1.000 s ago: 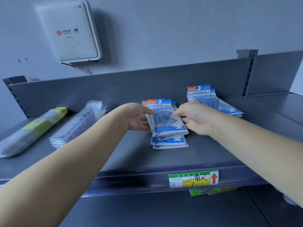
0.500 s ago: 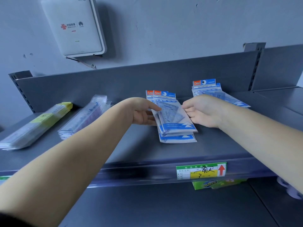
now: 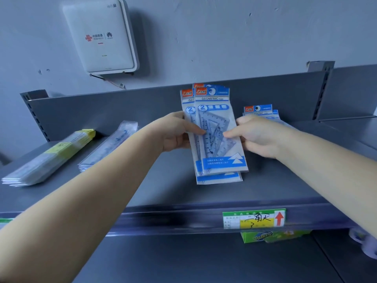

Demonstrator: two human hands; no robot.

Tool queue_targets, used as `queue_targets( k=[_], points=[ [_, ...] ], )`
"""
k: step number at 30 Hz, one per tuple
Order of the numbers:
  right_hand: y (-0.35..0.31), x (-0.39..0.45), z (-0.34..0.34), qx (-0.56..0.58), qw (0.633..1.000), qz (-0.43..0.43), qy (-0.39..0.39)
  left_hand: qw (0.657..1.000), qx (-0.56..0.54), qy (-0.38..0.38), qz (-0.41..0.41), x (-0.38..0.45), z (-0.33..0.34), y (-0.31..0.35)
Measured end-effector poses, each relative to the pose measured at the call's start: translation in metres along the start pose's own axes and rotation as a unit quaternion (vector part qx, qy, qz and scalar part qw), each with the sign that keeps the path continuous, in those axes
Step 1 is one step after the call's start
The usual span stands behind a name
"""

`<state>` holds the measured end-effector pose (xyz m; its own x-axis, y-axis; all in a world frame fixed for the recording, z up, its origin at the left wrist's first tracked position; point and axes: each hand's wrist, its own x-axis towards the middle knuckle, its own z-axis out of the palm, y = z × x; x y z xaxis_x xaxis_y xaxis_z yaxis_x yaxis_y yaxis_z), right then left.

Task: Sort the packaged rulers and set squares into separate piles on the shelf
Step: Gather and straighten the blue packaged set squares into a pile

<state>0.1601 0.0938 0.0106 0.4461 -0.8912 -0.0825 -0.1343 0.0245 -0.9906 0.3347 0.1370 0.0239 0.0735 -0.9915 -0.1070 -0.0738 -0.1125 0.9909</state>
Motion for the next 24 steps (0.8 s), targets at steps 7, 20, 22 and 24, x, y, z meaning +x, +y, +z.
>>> queue_targets(
  k=[7,20,22,24],
  points=[
    [-0.014,0.0,0.001,-0.1,0.979,-0.174,0.044,0.984,0.043,-0.031,0.17,-0.012,-0.001,0.018],
    [-0.003,-0.008,0.011,-0.208,0.95,-0.229,0.054,0.973,0.069,0.027,0.221,-0.005,0.021,-0.01],
    [-0.005,-0.006,0.011,-0.168,0.957,-0.234,0.045,0.975,0.037,0.028,0.217,-0.005,0.022,-0.008],
    [0.002,-0.006,0.01,-0.218,0.953,-0.21,0.03,0.973,0.082,0.021,0.214,-0.01,0.022,-0.013]
  ],
)
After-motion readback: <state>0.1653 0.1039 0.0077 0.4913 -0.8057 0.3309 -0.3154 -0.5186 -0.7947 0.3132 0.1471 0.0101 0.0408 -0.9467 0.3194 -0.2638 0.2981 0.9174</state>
